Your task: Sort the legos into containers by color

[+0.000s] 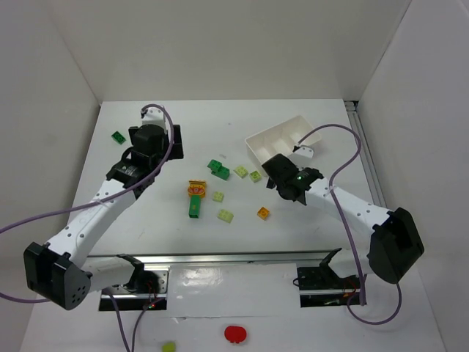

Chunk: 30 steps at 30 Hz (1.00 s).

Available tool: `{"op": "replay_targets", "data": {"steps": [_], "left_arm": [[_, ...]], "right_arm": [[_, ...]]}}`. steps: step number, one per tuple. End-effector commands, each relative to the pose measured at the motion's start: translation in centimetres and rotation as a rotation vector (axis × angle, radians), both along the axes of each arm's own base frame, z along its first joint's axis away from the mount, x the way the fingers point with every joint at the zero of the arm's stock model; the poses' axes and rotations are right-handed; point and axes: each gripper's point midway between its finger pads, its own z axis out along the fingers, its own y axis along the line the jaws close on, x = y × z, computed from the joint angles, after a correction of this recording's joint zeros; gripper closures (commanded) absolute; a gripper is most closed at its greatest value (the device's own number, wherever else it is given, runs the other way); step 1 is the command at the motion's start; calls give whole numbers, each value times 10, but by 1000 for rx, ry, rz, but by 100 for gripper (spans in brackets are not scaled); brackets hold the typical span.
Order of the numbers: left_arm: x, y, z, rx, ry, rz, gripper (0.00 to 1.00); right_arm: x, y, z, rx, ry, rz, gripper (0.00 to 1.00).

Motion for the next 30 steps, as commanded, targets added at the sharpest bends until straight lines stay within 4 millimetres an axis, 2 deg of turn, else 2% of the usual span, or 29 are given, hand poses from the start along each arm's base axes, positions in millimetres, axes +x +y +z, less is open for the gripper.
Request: {"op": "replay_targets", "data": {"steps": [1,3,4,5,7,10,13,17,20,21,22,25,26,30], "left_arm": [[-9,0,17,14,-2,-36,0],[-4,-16,26,16,-4,-148,0],[-7,-25,21,6,35,-197,0],[-4,-29,32,-11,33,-208,0],[-1,-38,26,-5,84,-236,0],[1,-48,37,-7,60,-254,0],[1,-46,48,-67,34,-201,0],[-1,-45,49,-88,104,-196,0],[0,-39,49,-68,98,-174,0],[1,-33,45,-46,107,-161,0],[1,-32,45,-35,107,-166,0],[2,-30,39,-13,125,-158,0],[4,-28,31,6,142,-152,0],[4,-24,27,8,151,-142,0]], "right_arm": [[-7,-5,-1,-41,-12,-39,0],[-10,1,-7,-58,7,-17,0],[-9,5,-5,-52,0,-8,0],[-10,11,-5,-38,-1,7,0],[-12,25,-6,-31,-9,47,0],[-18,41,-6,29,-2,79,0],[-19,55,-11,124,-12,104,0],[-22,88,-18,327,-38,183,0],[-23,101,-30,338,-6,209,0],[-21,103,-34,328,6,207,0],[-21,103,-45,291,49,200,0],[-23,101,-62,248,112,172,0],[-24,101,-65,255,117,156,2],[-28,103,-74,281,149,115,8]]}}
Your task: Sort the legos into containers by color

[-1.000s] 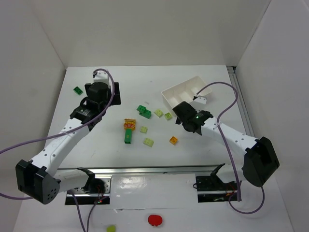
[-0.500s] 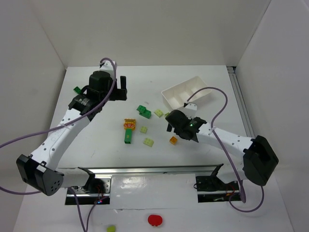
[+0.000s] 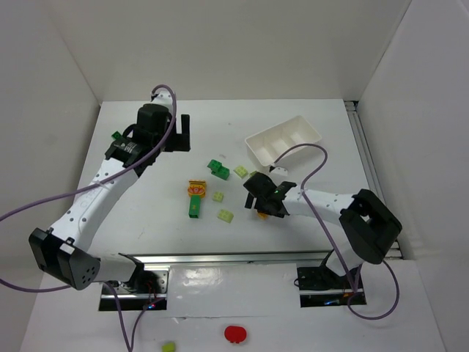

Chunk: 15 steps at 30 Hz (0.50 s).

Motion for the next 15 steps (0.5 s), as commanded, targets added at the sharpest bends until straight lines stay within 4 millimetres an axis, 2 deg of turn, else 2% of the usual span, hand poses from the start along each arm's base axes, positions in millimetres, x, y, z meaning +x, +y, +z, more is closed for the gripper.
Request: {"op": "replay_targets", "data": {"steps": [1,6,15], "left_arm": [[1,8,-3,24,3,13,0],[2,8,-5,23,2,13,0],[3,5,-8,22,12,5,0]], "right_arm": [[7,21,8,92,-8,-43,12],[1,19,-7,56,66,-86,18],[-13,7,-8,61,99,-168,20]]}}
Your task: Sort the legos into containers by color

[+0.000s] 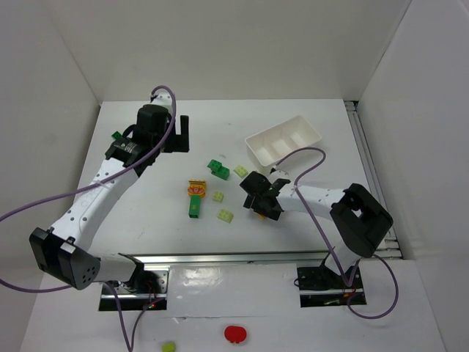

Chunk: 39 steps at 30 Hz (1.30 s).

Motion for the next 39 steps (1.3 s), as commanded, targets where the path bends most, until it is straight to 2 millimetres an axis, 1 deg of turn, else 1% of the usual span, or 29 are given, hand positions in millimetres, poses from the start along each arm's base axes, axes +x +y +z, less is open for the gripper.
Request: {"op": "replay_targets", "data": {"steps": [1,4,5,6,9,10,12,13,14,16,17,19,20,21,23,24,27,28,29,30,31,32,33,34,35,36,37,38,39], "left_arm": [[3,0,-1,9,-5,-11,0],[3,0,-1,9,-5,-11,0],[3,0,-1,9,-5,-11,0],[3,0,-1,9,-5,-11,0],[3,0,-1,9,-5,-11,0],[3,0,-1,9,-5,-11,0],[4,-1,3,-5,-13,-5,0],[5,-2,-1,-1,-3,-5,0],[6,-3,4,-16,-13,1,0],[7,-4,2,-28,1,9,0],[5,-6,0,-43,13,8,0],[5,-9,-1,-77,22,0,0],[6,-10,-5,-73,32,0,0],[6,-11,-5,-79,34,-8,0],[6,-11,-10,-72,51,-8,0],[6,-6,-15,-66,69,17,0],[4,-5,-18,-69,82,23,2],[1,-5,-23,-70,100,29,4],[1,-5,-23,-70,100,30,4],[-1,-6,-29,-79,116,28,4],[-1,-7,-29,-87,117,33,5],[-3,-11,-34,-106,135,24,5],[-5,-10,-39,-102,147,25,5],[-7,-12,-43,-116,159,27,5],[-7,-14,-43,-130,163,27,5],[-11,-13,-53,-128,187,35,5],[-13,-15,-58,-142,202,35,5],[-15,-14,-62,-138,212,36,5],[-19,-16,-70,-147,235,36,6]], "right_arm": [[-7,-4,5,8,13,-51,20],[-10,-9,1,-15,27,-63,27],[-6,-8,4,-14,12,-67,30],[-7,-12,1,-38,17,-70,40],[-4,-12,4,-48,5,-50,52],[-3,-6,8,-39,-3,-41,54],[7,-2,22,-40,-46,-8,56],[10,-2,33,-39,-69,5,56],[18,3,48,-29,-102,15,56],[30,2,69,-59,-169,46,56],[43,6,90,-43,-219,47,56],[60,-3,108,-85,-259,62,56],[71,-2,124,-77,-290,65,56],[83,-14,128,-100,-300,40,56],[101,-24,139,-126,-328,47,56],[113,-28,151,-116,-363,31,56],[153,-72,160,-131,-394,-54,56],[162,-81,168,-133,-416,-61,56],[169,-89,164,-134,-413,-73,56],[184,-97,167,-127,-438,-108,56],[195,-118,167,-136,-439,-150,56],[203,-126,166,-135,-437,-160,56],[212,-135,157,-145,-425,-184,56],[224,-139,165,-126,-451,-200,56],[232,-155,165,-140,-457,-226,56],[239,-161,154,-150,-436,-238,56],[248,-165,162,-146,-455,-253,56],[254,-174,161,-139,-451,-268,55],[260,-177,152,-146,-434,-275,55]]}}
